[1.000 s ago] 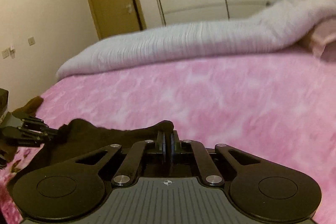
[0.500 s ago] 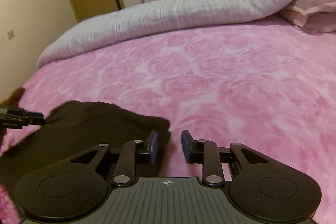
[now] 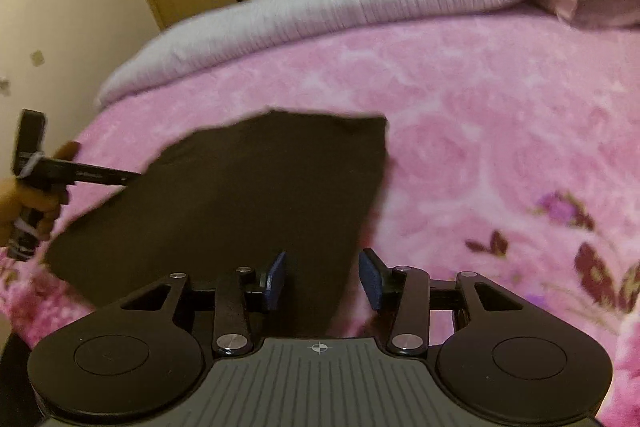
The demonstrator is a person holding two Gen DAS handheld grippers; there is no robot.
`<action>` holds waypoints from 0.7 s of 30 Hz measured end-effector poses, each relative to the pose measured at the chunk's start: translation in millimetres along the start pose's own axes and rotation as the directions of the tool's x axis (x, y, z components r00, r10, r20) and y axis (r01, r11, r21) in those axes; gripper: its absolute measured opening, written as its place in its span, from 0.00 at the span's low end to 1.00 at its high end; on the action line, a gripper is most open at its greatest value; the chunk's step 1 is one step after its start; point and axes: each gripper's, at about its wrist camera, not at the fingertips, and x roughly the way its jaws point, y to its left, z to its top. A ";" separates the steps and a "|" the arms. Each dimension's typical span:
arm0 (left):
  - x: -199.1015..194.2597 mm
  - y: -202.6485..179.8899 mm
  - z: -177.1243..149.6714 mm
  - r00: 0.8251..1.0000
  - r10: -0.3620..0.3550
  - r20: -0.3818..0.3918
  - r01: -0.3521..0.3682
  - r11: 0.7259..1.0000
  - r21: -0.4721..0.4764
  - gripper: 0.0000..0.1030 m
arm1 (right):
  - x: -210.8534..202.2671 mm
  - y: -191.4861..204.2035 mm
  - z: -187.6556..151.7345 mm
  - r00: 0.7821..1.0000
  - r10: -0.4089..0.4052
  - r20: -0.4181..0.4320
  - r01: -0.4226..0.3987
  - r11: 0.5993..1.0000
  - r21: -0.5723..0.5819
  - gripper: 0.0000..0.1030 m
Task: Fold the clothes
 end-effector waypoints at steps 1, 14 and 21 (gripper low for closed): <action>-13.7 -1.5 -1.1 1.000 0.013 0.027 -0.013 1.000 0.009 0.21 | -8.0 4.5 0.8 1.000 0.018 0.014 -0.018 1.000 -0.016 0.43; -106.2 -126.2 -118.5 0.994 -0.061 0.089 -0.006 0.791 0.611 0.51 | -16.2 90.0 -76.1 0.993 -0.117 -0.021 0.074 0.751 -0.656 0.44; -67.3 -154.4 -164.1 0.972 0.151 0.178 -0.226 0.417 0.880 0.15 | 22.7 101.5 -112.7 0.960 -0.271 0.075 0.174 0.366 -0.914 0.25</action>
